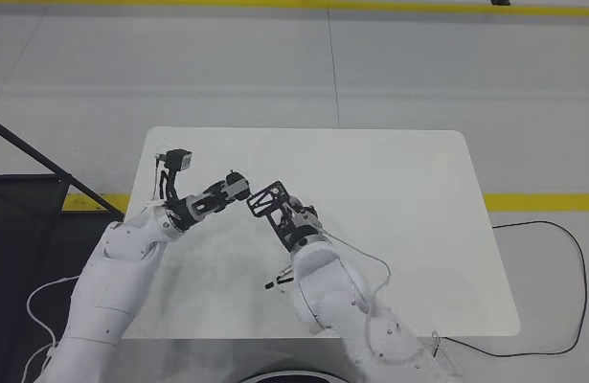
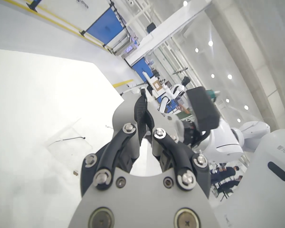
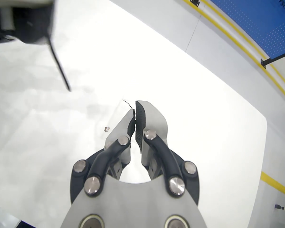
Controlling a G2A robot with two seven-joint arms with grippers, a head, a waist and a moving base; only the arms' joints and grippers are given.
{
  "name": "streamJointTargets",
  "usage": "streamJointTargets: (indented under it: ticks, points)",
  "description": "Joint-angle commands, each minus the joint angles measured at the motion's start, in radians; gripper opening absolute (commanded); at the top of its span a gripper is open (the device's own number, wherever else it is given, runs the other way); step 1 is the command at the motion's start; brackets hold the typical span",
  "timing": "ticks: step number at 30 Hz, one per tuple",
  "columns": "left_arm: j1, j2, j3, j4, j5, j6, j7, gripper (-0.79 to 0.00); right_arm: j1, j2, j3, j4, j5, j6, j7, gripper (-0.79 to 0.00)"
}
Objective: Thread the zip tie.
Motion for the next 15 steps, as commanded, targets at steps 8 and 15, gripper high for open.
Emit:
streamJointTargets:
  ticks: [8, 15]
  points:
    - [-0.01, 0.001, 0.023, -0.012, 0.057, 0.032, -0.004, -0.785, -0.071, 0.011, 0.033, -0.071, -0.005, -0.013, -0.047, -0.785]
    - [-0.01, 0.001, 0.023, -0.012, 0.057, 0.032, -0.004, -0.785, -0.071, 0.011, 0.033, -0.071, -0.005, -0.013, -0.047, -0.785]
